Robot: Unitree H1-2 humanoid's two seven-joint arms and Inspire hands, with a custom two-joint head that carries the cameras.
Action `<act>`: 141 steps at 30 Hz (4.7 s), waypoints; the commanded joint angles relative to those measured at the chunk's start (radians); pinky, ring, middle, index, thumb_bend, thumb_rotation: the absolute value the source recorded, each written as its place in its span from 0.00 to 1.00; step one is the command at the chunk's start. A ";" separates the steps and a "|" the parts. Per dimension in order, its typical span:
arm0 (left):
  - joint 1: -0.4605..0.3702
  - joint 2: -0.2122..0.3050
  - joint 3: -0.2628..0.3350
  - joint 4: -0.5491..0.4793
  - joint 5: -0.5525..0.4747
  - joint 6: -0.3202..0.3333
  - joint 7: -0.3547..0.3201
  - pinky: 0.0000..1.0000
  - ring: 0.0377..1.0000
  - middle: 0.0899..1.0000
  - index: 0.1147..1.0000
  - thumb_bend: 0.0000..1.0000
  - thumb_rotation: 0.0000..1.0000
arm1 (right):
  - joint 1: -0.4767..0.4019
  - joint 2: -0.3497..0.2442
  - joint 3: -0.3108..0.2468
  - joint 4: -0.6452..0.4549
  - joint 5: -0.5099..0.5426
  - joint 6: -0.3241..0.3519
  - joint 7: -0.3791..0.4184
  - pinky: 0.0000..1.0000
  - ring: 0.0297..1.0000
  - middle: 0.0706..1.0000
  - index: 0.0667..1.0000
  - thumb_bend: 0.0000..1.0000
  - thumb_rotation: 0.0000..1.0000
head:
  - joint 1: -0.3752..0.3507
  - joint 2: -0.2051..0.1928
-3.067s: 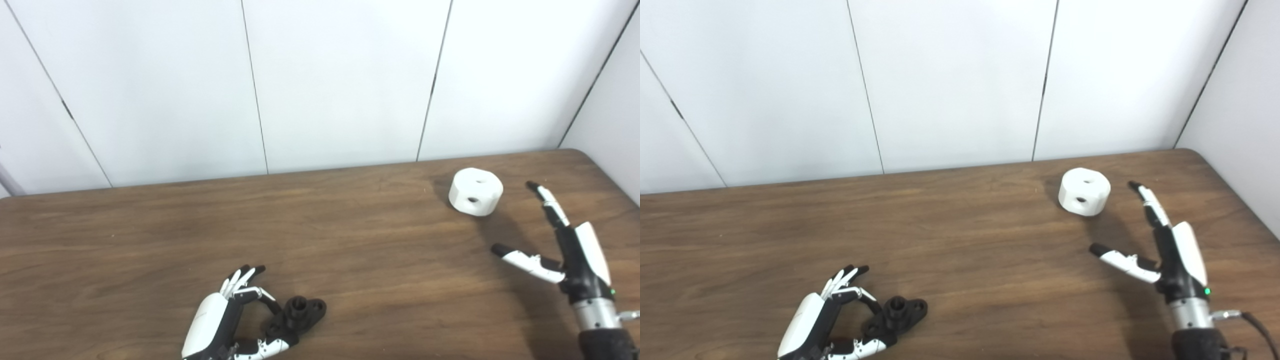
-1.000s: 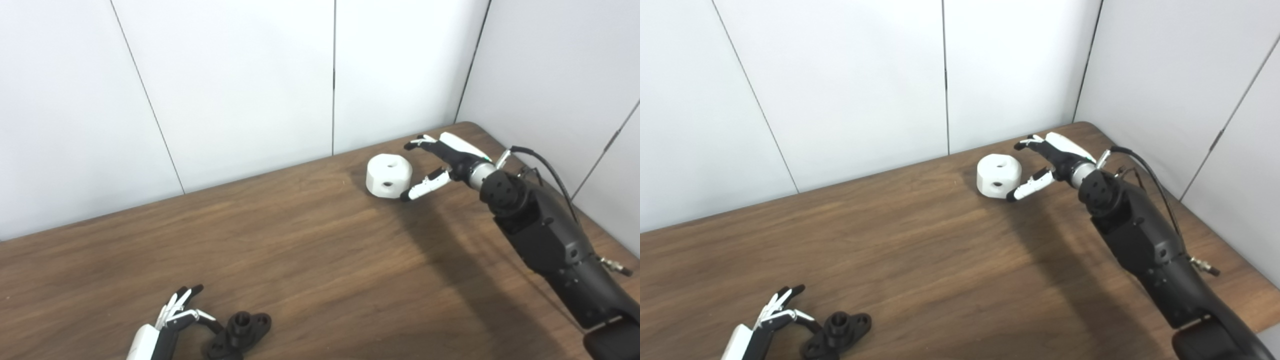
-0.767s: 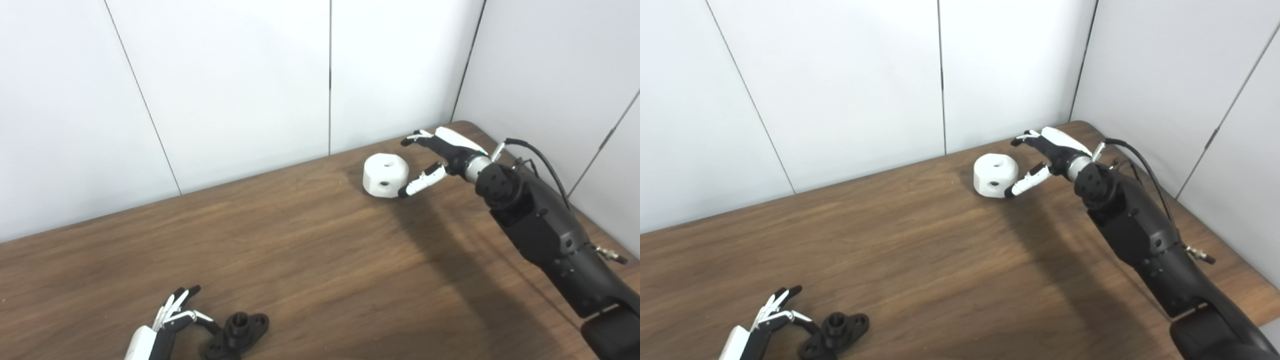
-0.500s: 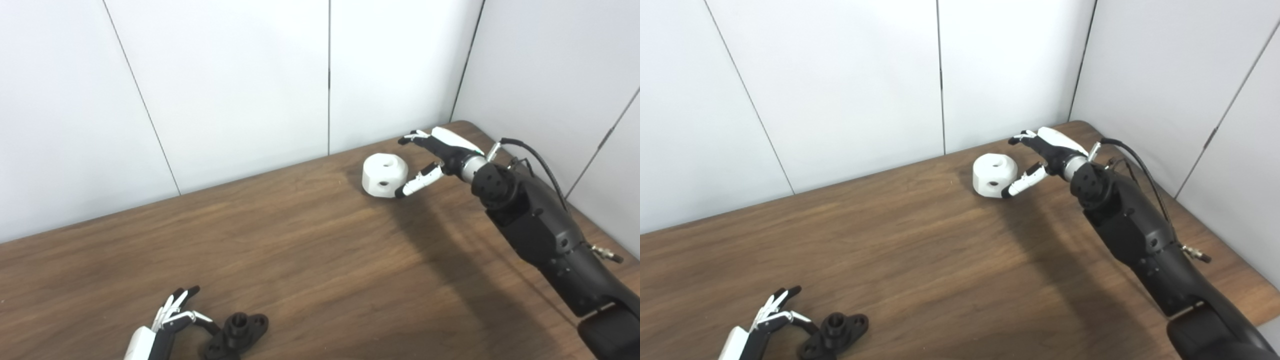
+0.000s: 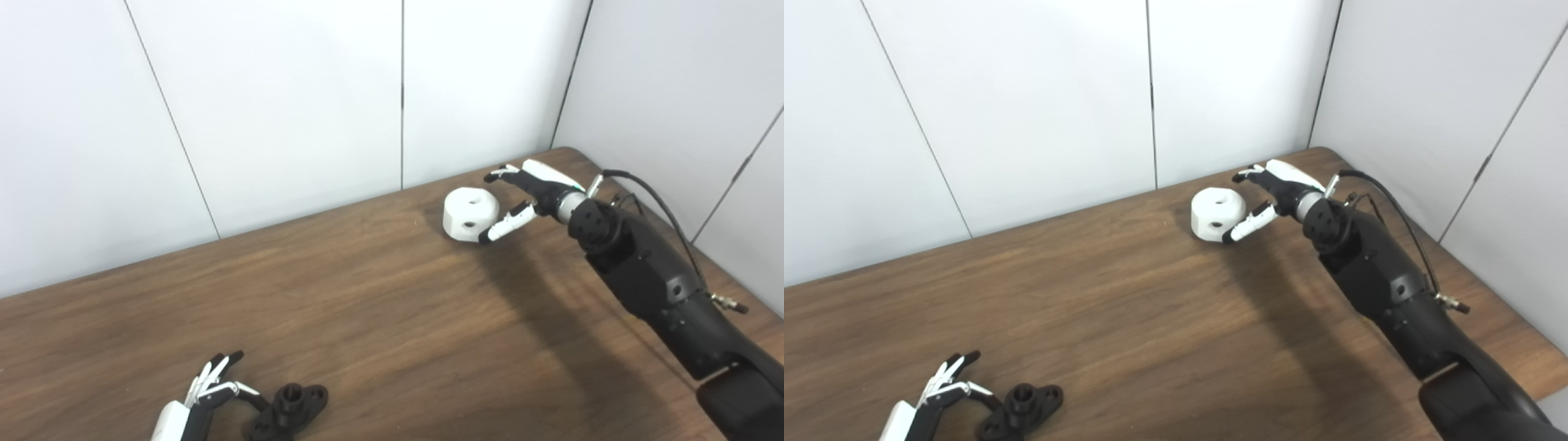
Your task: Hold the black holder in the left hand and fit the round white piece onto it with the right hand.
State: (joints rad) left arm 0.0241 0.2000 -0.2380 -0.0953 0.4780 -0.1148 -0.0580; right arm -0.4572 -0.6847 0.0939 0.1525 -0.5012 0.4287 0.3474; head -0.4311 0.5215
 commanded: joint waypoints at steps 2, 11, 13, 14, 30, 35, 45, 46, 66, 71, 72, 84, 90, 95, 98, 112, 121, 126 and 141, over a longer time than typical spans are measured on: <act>0.033 0.002 0.005 0.013 0.009 0.015 0.005 1.00 1.00 0.93 0.41 0.52 0.04 | -0.056 -0.011 0.000 -0.007 -0.016 0.009 -0.026 1.00 1.00 1.00 0.89 1.00 0.35 | 0.001 0.002; 0.048 0.002 0.010 -0.002 0.011 0.013 0.005 1.00 1.00 0.92 0.41 0.52 0.04 | -0.074 -0.006 0.022 0.020 -0.024 0.006 -0.024 1.00 1.00 1.00 0.88 1.00 0.32 | 0.000 0.009; 0.052 0.001 0.011 -0.007 0.013 0.017 0.003 1.00 1.00 0.92 0.41 0.52 0.04 | -0.075 -0.008 0.028 0.022 -0.030 0.010 -0.021 1.00 1.00 1.00 0.89 1.00 0.33 | 0.002 0.010; 0.053 0.000 0.011 -0.009 0.013 0.019 0.002 1.00 1.00 0.92 0.41 0.52 0.04 | -0.076 -0.008 0.029 0.027 -0.029 0.007 -0.021 1.00 1.00 1.00 0.89 1.00 0.33 | 0.002 0.011; 0.066 0.000 0.011 -0.029 0.013 0.024 -0.006 1.00 1.00 0.93 0.41 0.52 0.04 | -0.088 -0.003 0.051 0.034 -0.040 -0.014 -0.036 1.00 1.00 0.98 0.82 0.98 0.36 | 0.008 0.014; 0.067 -0.002 0.012 -0.030 0.014 0.031 -0.008 1.00 1.00 0.92 0.41 0.52 0.04 | -0.087 0.007 0.049 0.030 -0.057 0.000 -0.060 0.95 0.98 0.95 0.83 0.92 0.39 | 0.009 0.014; 0.070 -0.005 0.014 -0.032 0.015 0.032 -0.008 1.00 1.00 0.92 0.41 0.52 0.04 | -0.099 0.022 0.066 0.072 -0.103 -0.009 -0.122 0.77 0.85 0.85 0.75 0.86 0.45 | 0.011 0.016; 0.070 -0.005 0.013 -0.032 0.016 0.031 -0.007 1.00 1.00 0.92 0.41 0.52 0.04 | -0.099 0.025 0.068 0.072 -0.114 -0.006 -0.131 0.74 0.83 0.84 0.73 0.85 0.45 | 0.011 0.017; 0.070 -0.006 0.012 -0.034 0.020 0.033 -0.008 1.00 1.00 0.92 0.41 0.52 0.04 | -0.103 0.050 0.070 0.144 -0.142 -0.087 -0.245 0.43 0.49 0.55 0.49 0.51 0.17 | 0.011 0.015; 0.069 -0.005 0.012 -0.033 0.023 0.034 -0.008 1.00 1.00 0.92 0.41 0.52 0.04 | -0.099 0.048 0.069 0.168 -0.135 -0.128 -0.268 0.41 0.47 0.54 0.46 0.50 0.15 | 0.009 0.015; 0.069 -0.004 0.012 -0.033 0.023 0.035 -0.009 1.00 1.00 0.92 0.41 0.52 0.04 | -0.098 0.048 0.068 0.173 -0.133 -0.137 -0.271 0.43 0.50 0.55 0.46 0.50 0.14 | 0.009 0.014; 0.066 -0.005 0.012 -0.022 0.017 0.030 -0.009 1.00 1.00 0.92 0.41 0.52 0.04 | -0.094 0.049 0.058 0.193 -0.118 -0.164 -0.284 0.39 0.46 0.53 0.46 0.50 0.14 | 0.014 0.014; 0.060 -0.015 0.005 -0.022 0.020 0.039 -0.011 1.00 1.00 0.92 0.41 0.52 0.04 | -0.091 0.037 0.057 0.154 -0.106 -0.151 -0.237 0.51 0.60 0.64 0.45 0.50 0.14 | 0.054 0.024; 0.053 -0.025 -0.004 -0.021 0.046 0.052 -0.009 1.00 1.00 0.91 0.41 0.52 0.04 | -0.090 0.024 0.061 0.080 -0.103 -0.116 -0.159 0.44 0.53 0.59 0.46 0.50 0.14 | 0.075 0.027; 0.047 -0.033 -0.006 -0.017 0.056 0.059 -0.005 1.00 1.00 0.91 0.41 0.52 0.04 | -0.094 0.012 0.061 0.045 -0.099 -0.116 -0.117 0.54 0.65 0.69 0.46 0.50 0.14 | 0.085 0.028; -0.024 -0.056 -0.010 0.056 0.129 0.104 0.026 1.00 1.00 0.89 0.41 0.52 0.04 | -0.144 -0.030 0.075 -0.125 -0.080 -0.099 0.084 0.77 0.84 0.81 0.45 0.49 0.14 | 0.143 0.031; -0.045 -0.065 -0.029 0.074 0.156 0.121 0.035 1.00 1.00 0.89 0.41 0.52 0.04 | -0.153 -0.039 0.086 -0.280 -0.099 -0.073 0.177 0.77 0.83 0.81 0.45 0.50 0.14 | 0.193 0.044; -0.052 -0.073 -0.045 0.090 0.168 0.116 0.051 1.00 1.00 0.90 0.41 0.52 0.04 | -0.138 -0.030 0.095 -0.345 -0.126 -0.106 0.180 0.80 0.84 0.80 0.45 0.50 0.13 | 0.220 0.042; -0.063 -0.092 -0.063 0.114 0.177 0.120 0.077 1.00 1.00 0.89 0.41 0.52 0.04 | -0.137 0.010 0.153 -0.435 -0.193 -0.183 0.205 0.80 0.83 0.79 0.44 0.49 0.14 | 0.244 0.042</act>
State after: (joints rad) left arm -0.0491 0.1266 -0.2812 -0.0377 0.6585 -0.0058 0.0215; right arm -0.5491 -0.6710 0.2589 -0.2458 -0.6836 0.2642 0.5543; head -0.1856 0.5630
